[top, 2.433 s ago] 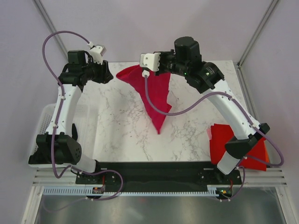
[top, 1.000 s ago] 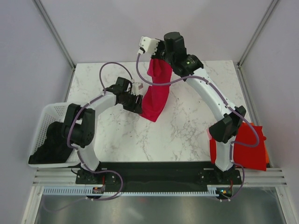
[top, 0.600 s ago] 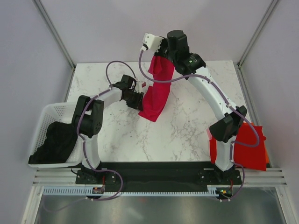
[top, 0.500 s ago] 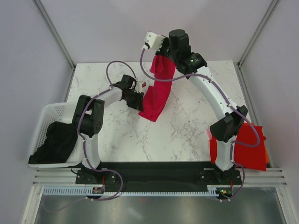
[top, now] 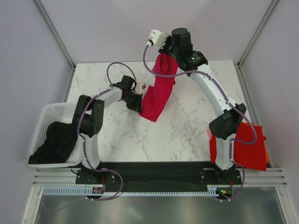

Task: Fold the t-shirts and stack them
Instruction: Flatten the tshirt out

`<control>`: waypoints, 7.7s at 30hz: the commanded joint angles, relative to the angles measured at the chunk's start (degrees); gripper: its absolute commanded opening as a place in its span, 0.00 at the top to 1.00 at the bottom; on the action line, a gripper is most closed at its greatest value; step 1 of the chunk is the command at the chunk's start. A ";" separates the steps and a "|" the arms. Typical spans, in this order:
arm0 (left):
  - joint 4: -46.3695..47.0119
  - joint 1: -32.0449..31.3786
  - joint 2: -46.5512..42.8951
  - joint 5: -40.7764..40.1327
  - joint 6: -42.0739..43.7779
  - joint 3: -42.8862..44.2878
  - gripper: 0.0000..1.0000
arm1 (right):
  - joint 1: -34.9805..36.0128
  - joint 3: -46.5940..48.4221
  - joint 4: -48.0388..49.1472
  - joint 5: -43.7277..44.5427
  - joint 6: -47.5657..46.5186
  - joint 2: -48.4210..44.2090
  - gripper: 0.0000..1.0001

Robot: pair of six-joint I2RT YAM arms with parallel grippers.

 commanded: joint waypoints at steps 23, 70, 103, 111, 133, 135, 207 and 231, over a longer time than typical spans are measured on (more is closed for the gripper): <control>-30.19 9.44 -37.78 5.51 32.35 7.67 0.98 | -1.40 -27.59 -23.30 -14.96 23.79 -37.14 1.00; -19.38 1.53 22.60 -27.72 26.21 49.06 0.53 | -21.70 -7.94 -12.67 -38.87 36.80 16.11 1.00; -17.45 7.77 -42.58 -9.79 29.46 10.84 0.98 | -24.69 -19.80 -28.48 -50.91 34.60 -27.99 1.00; -17.01 7.77 -59.92 -8.65 27.70 7.31 0.98 | -24.69 -22.62 -32.97 -49.16 37.24 -45.30 1.00; -10.07 8.12 -19.62 -5.13 27.62 0.36 0.93 | -24.86 -40.21 -19.18 -46.17 33.91 -20.12 1.00; -9.63 8.82 -12.40 -6.27 26.31 4.84 0.93 | -24.95 -37.31 -18.65 -45.99 33.47 -13.35 1.00; -16.57 -4.45 -4.82 -21.65 17.68 4.59 0.69 | -26.18 -21.47 -14.69 -52.49 37.59 6.71 1.00; -14.90 2.06 -14.05 -27.28 20.94 0.28 0.98 | -30.55 -19.35 -13.99 -48.62 41.55 8.74 0.64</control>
